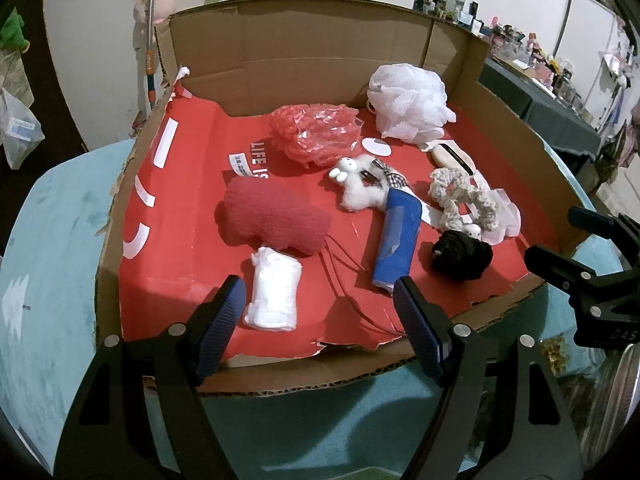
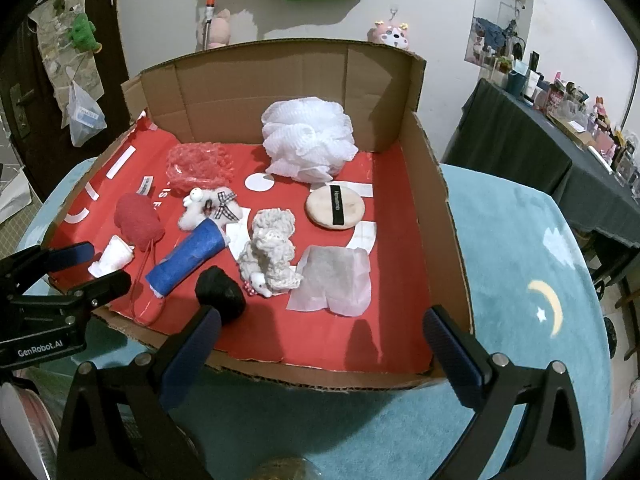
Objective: Organize soft objects
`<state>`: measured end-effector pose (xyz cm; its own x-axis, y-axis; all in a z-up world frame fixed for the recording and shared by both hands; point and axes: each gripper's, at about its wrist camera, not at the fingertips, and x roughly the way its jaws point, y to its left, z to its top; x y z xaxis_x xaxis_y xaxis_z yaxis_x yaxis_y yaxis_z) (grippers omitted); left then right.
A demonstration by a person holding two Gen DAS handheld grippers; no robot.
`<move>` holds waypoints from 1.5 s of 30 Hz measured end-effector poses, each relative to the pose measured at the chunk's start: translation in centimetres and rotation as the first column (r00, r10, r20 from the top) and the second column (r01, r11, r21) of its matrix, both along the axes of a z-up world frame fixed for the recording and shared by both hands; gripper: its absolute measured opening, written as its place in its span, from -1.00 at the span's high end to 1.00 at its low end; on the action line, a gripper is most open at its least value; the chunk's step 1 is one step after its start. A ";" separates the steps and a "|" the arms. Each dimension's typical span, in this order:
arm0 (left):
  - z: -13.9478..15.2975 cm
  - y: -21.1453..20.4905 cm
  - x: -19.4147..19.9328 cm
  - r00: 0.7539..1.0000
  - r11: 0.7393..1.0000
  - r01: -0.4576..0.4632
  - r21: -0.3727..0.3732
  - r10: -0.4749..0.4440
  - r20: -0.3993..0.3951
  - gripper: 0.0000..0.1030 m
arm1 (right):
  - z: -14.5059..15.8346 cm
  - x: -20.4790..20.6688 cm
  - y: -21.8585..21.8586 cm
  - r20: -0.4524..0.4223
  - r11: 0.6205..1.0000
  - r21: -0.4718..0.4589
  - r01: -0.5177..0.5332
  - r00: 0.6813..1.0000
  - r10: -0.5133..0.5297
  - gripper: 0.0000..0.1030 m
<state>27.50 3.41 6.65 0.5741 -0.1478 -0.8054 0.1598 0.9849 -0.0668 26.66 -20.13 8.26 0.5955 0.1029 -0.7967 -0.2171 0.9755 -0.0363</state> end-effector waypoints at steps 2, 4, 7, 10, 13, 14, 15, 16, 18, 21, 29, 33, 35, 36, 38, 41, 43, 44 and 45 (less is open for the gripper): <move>0.0 0.0 0.0 1.000 1.000 -0.001 -0.001 0.001 0.000 -0.47 | 0.0 0.0 0.0 0.000 1.000 0.001 0.000 1.000 0.000 -1.00; 0.0 0.0 0.0 1.000 1.000 -0.001 0.000 0.001 -0.001 -0.46 | 0.0 0.0 0.0 0.000 1.000 0.001 0.000 1.000 0.000 -1.00; 0.0 0.0 -0.1 1.000 1.000 -0.002 0.003 0.002 0.000 -0.47 | 0.0 0.0 0.0 0.000 1.000 0.001 0.000 1.000 0.000 -1.00; 0.0 -0.1 0.0 1.000 1.000 -0.001 0.004 0.001 0.000 -0.47 | 0.0 0.0 -0.1 0.000 1.000 0.001 0.000 1.000 0.000 -1.00; 0.0 -0.1 0.0 1.000 1.000 -0.002 0.005 0.002 -0.001 -0.47 | 0.0 0.0 -0.1 -0.001 1.000 0.001 -0.001 1.000 0.001 -1.00; 0.0 -0.1 0.0 1.000 1.000 -0.002 0.007 0.002 0.000 -0.47 | 0.0 0.0 -0.1 0.000 1.000 0.000 -0.001 1.000 0.001 -1.00; 0.0 -0.1 0.0 1.000 1.000 -0.001 0.008 0.001 0.000 -0.46 | 0.0 0.0 -0.1 0.001 1.000 0.000 -0.001 1.000 0.001 -1.00; -0.1 -0.1 0.0 1.000 1.000 -0.003 0.007 0.003 0.000 -0.47 | 0.0 0.0 -0.1 0.000 1.000 0.001 0.000 1.000 0.000 -1.00; -0.1 -0.1 0.0 1.000 1.000 -0.002 0.006 0.002 -0.001 -0.47 | 0.0 0.0 -0.1 0.000 1.000 0.002 0.001 1.000 -0.001 -1.00; -0.1 -0.1 0.0 1.000 1.000 -0.002 0.007 0.002 0.000 -0.47 | 0.0 0.1 -0.1 0.000 1.000 0.000 0.001 1.000 -0.001 -1.00; -0.2 -0.1 0.0 1.000 1.000 0.000 0.007 0.000 -0.001 -0.47 | -1.1 -0.1 0.2 -0.017 1.000 -0.008 -0.010 1.000 0.009 -1.00; -0.2 -0.1 0.0 1.000 1.000 0.002 0.007 -0.002 0.000 -0.47 | -1.1 -0.1 0.1 -0.018 1.000 -0.001 -0.006 1.000 0.006 -1.00; -0.2 -0.1 0.0 1.000 1.000 0.001 0.007 -0.001 -0.001 -0.47 | -1.1 -0.1 0.1 -0.018 1.000 0.000 -0.006 1.000 0.006 -1.00; -0.2 -0.1 0.0 1.000 1.000 0.000 0.007 0.000 -0.001 -0.47 | -1.1 -0.1 0.1 -0.018 1.000 -0.004 -0.006 1.000 0.006 -1.00; -0.2 -0.1 0.0 1.000 1.000 0.001 0.007 -0.001 -0.001 -0.47 | -1.0 -0.1 0.2 -0.015 1.000 -0.010 -0.005 1.000 0.005 -1.00; -0.1 -0.1 0.0 1.000 1.000 0.000 0.008 0.000 -0.001 -0.47 | -1.0 -0.1 0.1 -0.013 1.000 -0.011 -0.005 1.000 0.005 -1.00; -0.1 -0.1 0.0 1.000 1.000 0.001 0.007 -0.001 -0.002 -0.47 | -0.9 -0.2 0.1 -0.011 1.000 -0.013 -0.005 1.000 0.005 -1.00; -0.1 -0.1 0.0 1.000 1.000 0.001 0.007 -0.001 -0.001 -0.47 | -0.9 -0.2 0.1 -0.010 1.000 -0.014 -0.005 1.000 0.005 -1.00; -0.1 -0.1 0.0 1.000 1.000 0.001 0.008 -0.001 -0.001 -0.47 | -0.8 -0.3 0.1 -0.008 1.000 -0.014 -0.005 1.000 0.005 -1.00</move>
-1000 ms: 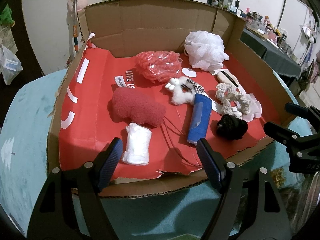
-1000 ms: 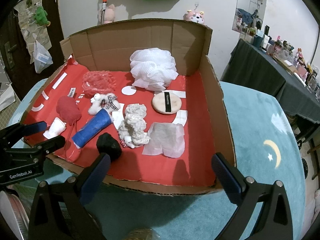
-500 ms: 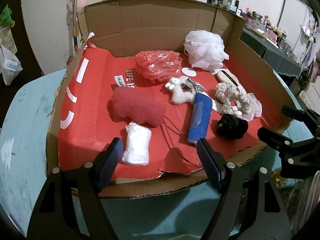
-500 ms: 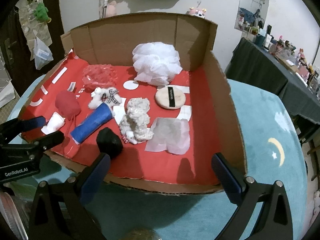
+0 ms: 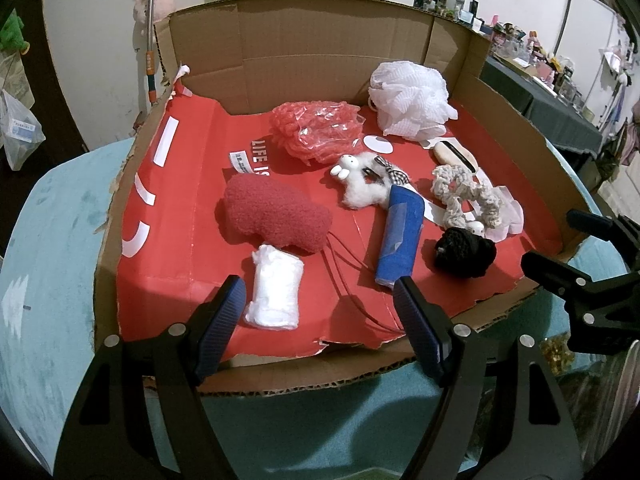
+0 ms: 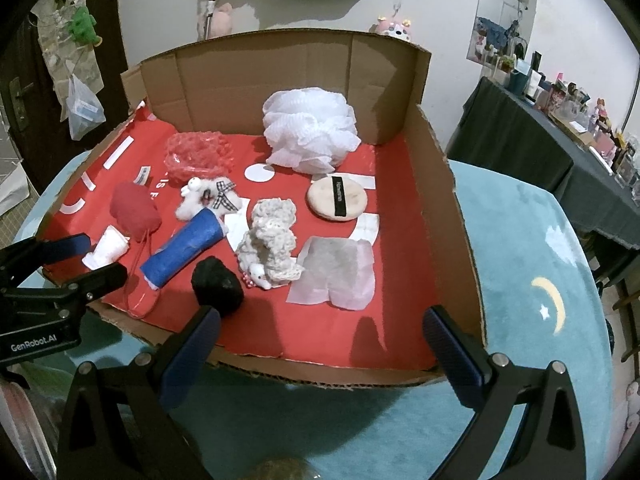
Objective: Organize soft objects
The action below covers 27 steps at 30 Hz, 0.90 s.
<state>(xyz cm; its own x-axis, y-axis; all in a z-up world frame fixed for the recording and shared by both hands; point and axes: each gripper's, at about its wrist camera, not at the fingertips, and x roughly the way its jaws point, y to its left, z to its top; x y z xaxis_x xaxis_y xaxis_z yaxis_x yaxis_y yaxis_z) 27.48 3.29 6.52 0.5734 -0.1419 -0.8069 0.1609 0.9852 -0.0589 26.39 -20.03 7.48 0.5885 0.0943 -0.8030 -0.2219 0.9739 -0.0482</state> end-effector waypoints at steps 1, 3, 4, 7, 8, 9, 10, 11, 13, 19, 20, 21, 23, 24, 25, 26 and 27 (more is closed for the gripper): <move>0.0 0.0 0.0 1.000 1.000 -0.001 0.001 0.001 0.000 -0.47 | 0.1 0.0 0.0 0.001 1.000 0.000 0.000 1.000 0.000 -1.00; 0.1 0.1 0.0 1.000 1.000 -0.003 -0.001 0.003 0.001 -0.47 | 0.3 -0.1 -0.1 0.006 1.000 0.000 0.002 1.000 -0.002 -1.00; 0.2 0.2 -0.1 1.000 1.000 -0.004 -0.003 0.004 0.005 -0.47 | 0.5 -0.2 -0.2 0.010 1.000 0.001 0.004 1.000 -0.004 -1.00; 1.0 0.7 -0.7 1.000 1.000 -0.015 -0.009 0.015 0.022 -0.47 | 1.5 -0.8 -0.6 0.032 1.000 0.008 0.015 0.999 -0.015 -1.00; 1.3 1.0 -1.0 0.999 1.000 -0.023 -0.012 0.023 0.029 -0.47 | 1.8 -1.1 -0.8 0.040 1.000 0.011 0.017 0.999 -0.018 -1.00; 1.8 1.3 -1.4 0.999 0.999 -0.034 -0.016 0.035 0.041 -0.47 | 2.1 -1.4 -1.1 0.047 1.000 0.014 0.021 0.999 -0.021 -1.00; 2.3 1.6 -1.9 0.998 0.999 -0.040 -0.020 0.041 0.049 -0.47 | 2.5 -1.7 -1.3 0.053 1.000 0.017 0.024 0.998 -0.025 -1.00; 2.8 1.8 -2.3 0.997 0.999 -0.043 -0.025 0.045 0.059 -0.47 | 3.0 -2.2 -1.6 0.064 0.999 0.022 0.028 0.997 -0.030 -1.00; 4.0 2.2 -3.8 0.994 0.998 -0.056 -0.027 0.059 0.091 -0.52 | 3.8 -3.1 -2.1 0.085 0.999 0.027 0.038 0.996 -0.040 -1.00; 7.0 2.3 -9.6 0.976 0.998 -0.058 -0.039 0.065 0.207 -0.86 | 6.5 -7.9 -3.9 0.158 0.997 0.062 0.040 0.986 -0.049 -1.00; 7.3 2.2 -10.5 0.974 0.998 -0.054 -0.041 0.062 0.216 -0.88 | 6.9 -9.2 -4.2 0.174 0.997 0.064 0.037 0.984 -0.048 -1.00; 7.4 2.1 -11.6 0.972 0.998 -0.051 -0.046 0.060 0.225 -0.91 | 7.0 -10.2 -4.4 0.185 0.997 0.068 0.033 0.982 -0.045 -1.00; 7.2 1.6 -13.8 0.971 0.998 -0.044 -0.054 0.056 0.234 -0.91 | 7.0 -12.2 -4.8 0.201 0.996 0.082 0.025 0.979 -0.041 -1.00; 6.8 1.3 -14.8 0.970 0.998 -0.041 -0.056 0.053 0.236 -0.91 | 6.9 -13.0 -4.9 0.204 0.996 0.089 0.021 0.978 -0.039 -1.00; 6.5 1.0 -15.6 0.971 0.998 -0.040 -0.058 0.053 0.233 -0.91 | 6.7 -13.8 -5.0 0.206 0.995 0.099 0.016 0.978 -0.036 -1.00; 6.0 0.7 -16.3 0.973 0.997 -0.039 -0.060 0.051 0.227 -0.92 | 6.3 -14.6 -5.1 0.209 0.994 0.110 0.010 0.977 -0.033 -1.00; 5.5 0.3 -16.8 0.974 0.997 -0.037 -0.061 0.050 0.220 -0.92 | 5.8 -15.4 -5.0 0.211 0.992 0.123 -0.001 0.977 -0.025 -1.00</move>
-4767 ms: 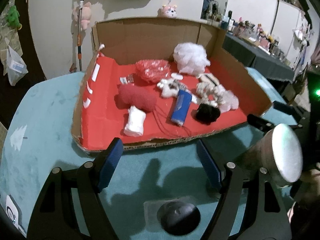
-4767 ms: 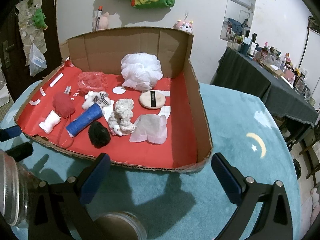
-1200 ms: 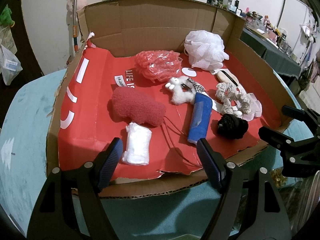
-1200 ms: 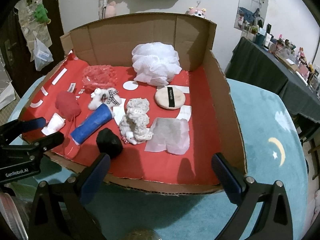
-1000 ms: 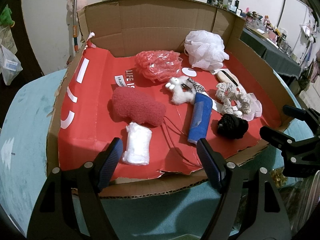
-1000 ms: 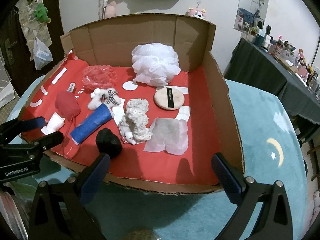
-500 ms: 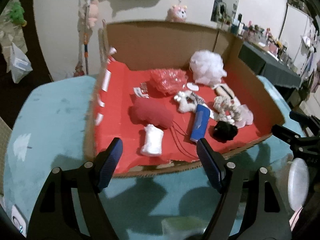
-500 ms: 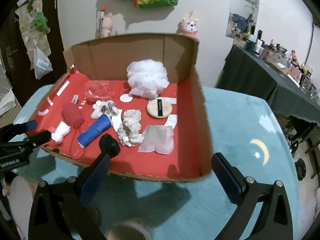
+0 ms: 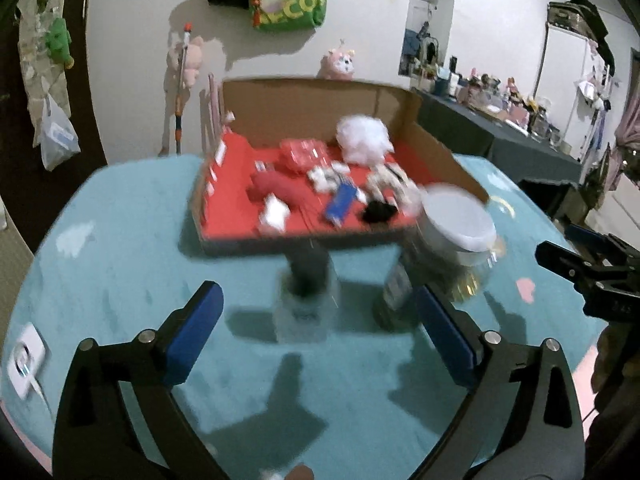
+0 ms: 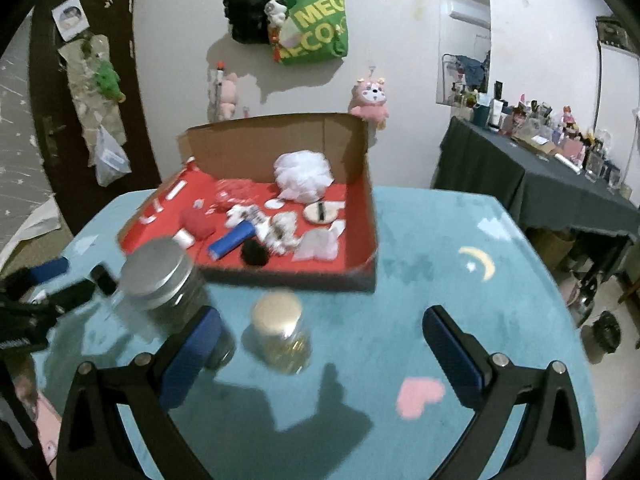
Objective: Organize soft objects
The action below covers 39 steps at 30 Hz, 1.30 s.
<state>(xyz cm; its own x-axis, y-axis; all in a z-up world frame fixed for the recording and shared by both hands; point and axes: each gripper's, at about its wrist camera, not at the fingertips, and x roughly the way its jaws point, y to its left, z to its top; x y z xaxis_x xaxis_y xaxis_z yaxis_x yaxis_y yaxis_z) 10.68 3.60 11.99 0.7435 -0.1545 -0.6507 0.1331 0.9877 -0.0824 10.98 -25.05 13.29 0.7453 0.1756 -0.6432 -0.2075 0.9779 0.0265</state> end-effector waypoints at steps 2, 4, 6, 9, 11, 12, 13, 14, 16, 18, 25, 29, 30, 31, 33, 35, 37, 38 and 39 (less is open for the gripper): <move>-1.6 -0.8 -0.9 1.000 1.000 0.010 -0.007 -0.010 -0.026 -0.92 | -1.2 -1.0 0.4 -0.012 1.000 0.004 -0.010 1.000 0.010 -1.00; -3.3 -1.7 -1.2 0.998 1.000 0.024 -0.009 -0.024 -0.055 -0.92 | -3.0 -1.6 0.9 -0.024 1.000 0.001 -0.022 0.999 0.022 -1.00; -4.8 -2.4 -1.3 0.998 1.000 0.014 0.007 -0.013 -0.068 -0.92 | -4.6 -1.6 1.3 -0.045 1.000 -0.010 -0.024 0.999 0.024 -1.00; -6.8 -3.2 -1.0 0.995 0.999 0.001 0.035 0.003 -0.099 -0.92 | -7.3 -1.0 1.7 -0.098 1.000 -0.022 -0.020 0.995 0.017 -1.00; -7.9 -3.4 -0.4 0.992 0.999 -0.016 0.050 0.022 -0.122 -0.92 | -8.7 -0.8 2.0 -0.121 0.999 -0.039 -0.013 0.993 0.008 -1.00; -8.2 -3.6 -0.3 0.991 0.998 -0.027 0.061 0.034 -0.127 -0.92 | -9.4 -0.6 2.0 -0.134 0.999 -0.045 -0.008 0.991 0.001 -1.00; -8.5 -3.6 0.0 0.990 0.996 -0.047 0.078 0.057 -0.130 -0.92 | -9.8 -0.5 2.0 -0.143 0.999 -0.052 -0.001 0.990 -0.007 -1.00; -8.7 -3.5 0.1 0.989 0.994 -0.063 0.090 0.074 -0.131 -0.92 | -10.2 -0.2 1.9 -0.151 0.998 -0.063 0.010 0.988 -0.020 -1.00; -9.2 -3.3 0.6 0.983 0.989 -0.095 0.115 0.111 -0.145 -0.92 | -10.6 0.1 1.6 -0.172 0.998 -0.059 0.019 0.985 -0.029 -1.00; -9.7 -3.1 1.1 0.975 0.987 -0.109 0.119 0.129 -0.179 -0.93 | -10.8 0.2 1.4 -0.185 0.998 -0.050 0.024 0.982 -0.033 -1.00; -9.9 -2.9 1.0 0.973 0.985 -0.125 0.119 0.145 -0.178 -0.96 | -11.0 0.1 1.8 -0.197 0.995 -0.090 0.030 0.979 -0.047 -1.00; -9.9 -3.2 0.9 0.973 0.985 -0.125 0.121 0.145 -0.177 -0.96 | -11.0 0.1 1.8 -0.197 0.995 -0.092 0.034 0.979 -0.052 -1.00; -9.9 -3.2 0.9 0.974 0.985 -0.123 0.121 0.144 -0.178 -0.96 | -11.1 0.1 1.8 -0.197 0.995 -0.093 0.036 0.979 -0.054 -1.00; -9.9 -3.3 0.5 0.974 0.985 -0.123 0.121 0.143 -0.178 -0.96 | -11.1 0.1 1.8 -0.197 0.995 -0.093 0.038 0.979 -0.056 -1.00; -10.0 -3.4 0.8 0.974 0.985 -0.122 0.119 0.142 -0.179 -0.96 | -11.1 0.0 1.9 -0.196 0.995 -0.092 0.043 0.979 -0.061 -1.00; -10.0 -3.4 0.9 0.973 0.985 -0.122 0.119 0.142 -0.180 -0.96 | -11.1 0.0 1.9 -0.195 0.995 -0.092 0.047 0.979 -0.064 -1.00; -10.0 -3.4 0.5 0.973 0.985 -0.123 0.118 0.143 -0.180 -0.96 | -11.1 -0.1 1.9 -0.194 0.995 -0.091 0.048 0.979 -0.065 -1.00; -9.9 -3.5 0.4 0.973 0.985 -0.123 0.119 0.143 -0.179 -0.96 | -11.1 -0.1 1.8 -0.193 0.995 -0.090 0.049 0.979 -0.066 -1.00; -10.0 -3.5 0.3 0.974 0.985 -0.124 0.120 0.144 -0.177 -0.96 | -11.1 -0.1 1.9 -0.193 0.995 -0.091 0.049 0.979 -0.066 -1.00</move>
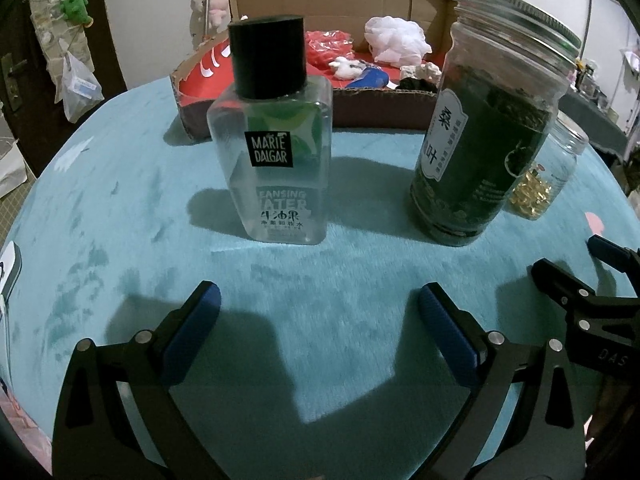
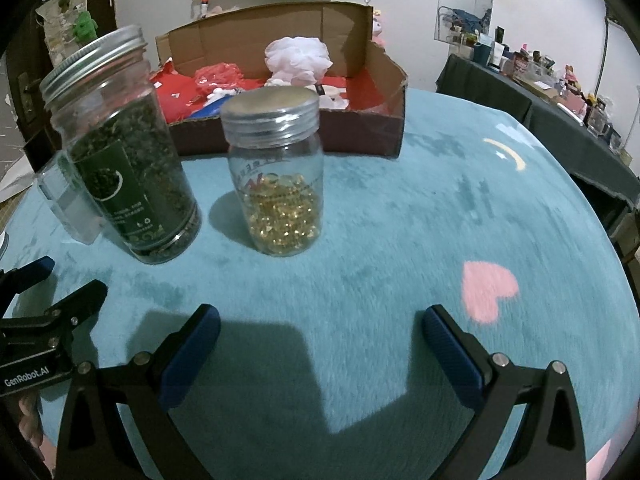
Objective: Organize soft objects
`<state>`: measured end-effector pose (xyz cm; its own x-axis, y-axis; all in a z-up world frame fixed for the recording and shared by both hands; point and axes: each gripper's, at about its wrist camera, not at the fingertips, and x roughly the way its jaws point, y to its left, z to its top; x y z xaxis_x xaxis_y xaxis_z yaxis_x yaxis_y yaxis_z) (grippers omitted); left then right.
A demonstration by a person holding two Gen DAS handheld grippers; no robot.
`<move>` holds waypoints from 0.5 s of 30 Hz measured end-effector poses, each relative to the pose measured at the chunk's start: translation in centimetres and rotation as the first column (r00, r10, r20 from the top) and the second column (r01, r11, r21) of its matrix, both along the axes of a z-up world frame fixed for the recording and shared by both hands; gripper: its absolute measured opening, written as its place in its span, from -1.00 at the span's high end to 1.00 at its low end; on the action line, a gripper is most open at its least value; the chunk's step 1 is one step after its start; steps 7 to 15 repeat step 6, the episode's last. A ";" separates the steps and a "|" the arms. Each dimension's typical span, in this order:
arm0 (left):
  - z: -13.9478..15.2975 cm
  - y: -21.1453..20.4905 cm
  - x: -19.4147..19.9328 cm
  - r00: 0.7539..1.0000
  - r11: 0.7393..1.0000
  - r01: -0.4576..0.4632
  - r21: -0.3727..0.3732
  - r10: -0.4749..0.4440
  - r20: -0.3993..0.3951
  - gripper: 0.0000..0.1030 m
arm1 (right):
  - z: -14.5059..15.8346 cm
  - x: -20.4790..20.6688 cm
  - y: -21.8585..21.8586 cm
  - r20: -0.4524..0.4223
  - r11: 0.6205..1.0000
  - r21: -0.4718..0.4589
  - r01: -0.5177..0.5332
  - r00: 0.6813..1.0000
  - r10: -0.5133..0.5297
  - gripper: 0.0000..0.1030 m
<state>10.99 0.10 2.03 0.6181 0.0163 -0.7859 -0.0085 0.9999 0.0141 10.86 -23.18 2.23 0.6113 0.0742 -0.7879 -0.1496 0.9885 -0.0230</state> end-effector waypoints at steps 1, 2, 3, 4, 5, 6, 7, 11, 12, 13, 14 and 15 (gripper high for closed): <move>0.0 0.0 0.0 1.000 1.000 -0.001 -0.001 0.001 0.001 -0.96 | 0.0 0.0 0.0 0.001 1.000 0.000 0.000 1.000 0.000 -1.00; 0.0 -0.1 -0.1 1.000 1.000 -0.001 0.000 0.001 0.001 -0.96 | 0.0 0.0 0.0 0.001 1.000 0.000 0.000 1.000 0.000 -1.00; -0.1 -0.1 -0.1 1.000 1.000 -0.001 -0.001 0.001 0.002 -0.96 | 0.0 0.0 0.0 0.001 1.000 0.000 0.000 1.000 0.000 -1.00; -0.1 -0.1 -0.1 1.000 1.000 -0.002 -0.001 0.002 0.002 -0.96 | 0.0 0.0 0.0 0.001 1.000 0.000 0.000 1.000 0.000 -1.00; -0.1 -0.1 -0.1 1.000 1.000 -0.002 -0.001 0.002 0.002 -0.96 | 0.0 0.0 0.0 0.001 1.000 0.000 0.000 1.000 0.000 -1.00; -0.1 -0.1 -0.1 1.000 1.000 -0.001 0.000 0.001 0.003 -0.96 | 0.0 0.0 0.0 0.001 1.000 0.000 0.000 1.000 0.000 -1.00; -0.1 -0.1 -0.1 1.000 1.000 -0.001 0.000 0.001 0.003 -0.96 | 0.0 0.0 0.0 0.001 1.000 0.000 0.000 1.000 0.000 -1.00; -0.1 -0.1 -0.1 1.000 1.000 -0.001 0.000 0.001 0.003 -0.96 | 0.0 0.0 0.0 0.001 1.000 0.000 0.000 1.000 0.000 -1.00; -0.1 -0.1 -0.1 1.000 1.000 -0.001 0.000 0.001 0.003 -0.96 | 0.0 0.0 0.0 0.001 1.000 0.000 0.000 1.000 0.000 -1.00; -0.1 -0.1 -0.1 1.000 1.000 -0.001 0.000 0.001 0.003 -0.96 | 0.0 0.0 0.0 0.001 1.000 0.000 0.000 1.000 0.000 -1.00; -0.1 -0.1 -0.1 1.000 1.000 -0.001 0.000 0.001 0.003 -0.96 | 0.0 0.0 0.0 0.001 1.000 0.000 0.000 1.000 0.000 -1.00; -0.1 -0.1 -0.1 1.000 1.000 -0.001 0.000 0.001 0.003 -0.96 | 0.0 0.0 0.0 0.001 1.000 0.000 0.000 1.000 0.000 -1.00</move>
